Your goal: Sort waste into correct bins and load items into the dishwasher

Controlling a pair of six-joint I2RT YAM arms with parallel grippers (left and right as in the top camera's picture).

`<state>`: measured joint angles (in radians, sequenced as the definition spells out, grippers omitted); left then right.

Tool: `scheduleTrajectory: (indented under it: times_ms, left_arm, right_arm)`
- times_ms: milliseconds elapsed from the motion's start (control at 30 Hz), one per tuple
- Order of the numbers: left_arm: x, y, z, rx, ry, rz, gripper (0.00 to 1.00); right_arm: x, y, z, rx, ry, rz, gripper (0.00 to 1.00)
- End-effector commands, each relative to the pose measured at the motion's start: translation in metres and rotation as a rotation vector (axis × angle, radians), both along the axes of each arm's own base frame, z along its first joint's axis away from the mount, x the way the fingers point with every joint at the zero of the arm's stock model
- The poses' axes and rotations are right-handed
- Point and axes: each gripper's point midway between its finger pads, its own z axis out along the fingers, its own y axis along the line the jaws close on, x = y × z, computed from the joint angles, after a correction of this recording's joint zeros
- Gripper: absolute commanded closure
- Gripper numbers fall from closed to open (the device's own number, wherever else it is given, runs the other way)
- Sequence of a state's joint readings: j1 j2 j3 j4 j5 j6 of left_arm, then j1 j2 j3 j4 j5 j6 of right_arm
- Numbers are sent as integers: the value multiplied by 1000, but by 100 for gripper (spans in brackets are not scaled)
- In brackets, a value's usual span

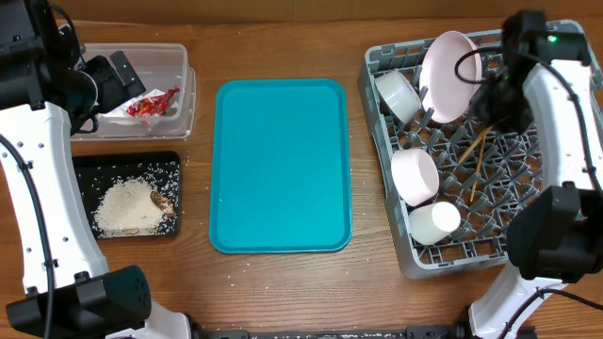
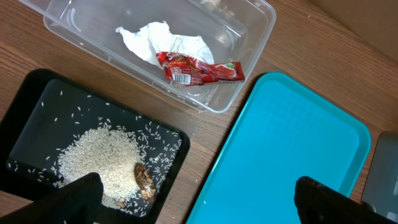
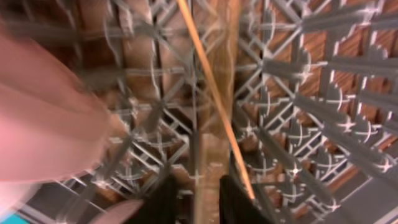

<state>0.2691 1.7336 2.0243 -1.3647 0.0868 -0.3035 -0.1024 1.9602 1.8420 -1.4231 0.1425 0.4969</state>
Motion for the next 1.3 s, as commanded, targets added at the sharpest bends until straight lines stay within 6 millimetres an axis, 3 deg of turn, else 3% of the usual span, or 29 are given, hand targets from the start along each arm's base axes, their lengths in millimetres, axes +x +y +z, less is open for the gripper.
scheduleTrajectory:
  times_ms: [0,133,200,300,533,633,767,1100,1267]
  left_arm:
    - [2,1,8,6,-24,-9,0]
    - [2,1,8,6,-24,-9,0]
    - [2,1,8,6,-24,-9,0]
    - [2,1,8,6,-24,-9,0]
    - [2,1,8,6,-24,-9,0]
    - [2,1,8,6,-24,-9,0]
    - [2,1,8,6,-24,-9,0]
    - [2,1,8,6,-24,-9,0]
    - [2,1,8,6,-24,-9,0]
  right_arm:
    - [-1,2,-1,1,3,57,65]
    - [-2,2,18,-5,-43,62,41]
    - [-8,4,44,-9,-98,64,31]
    - [-19,10,77,0,-165,107,25]
    - [-68,47,164,114,-416,260,1]
    - [-98,50,199,89,-525,270,0]
    - [-120,52,222,68,-614,277,0]
    - [-179,31,244,-109,-660,258,0]
    - [-187,35,267,-128,-806,271,0]
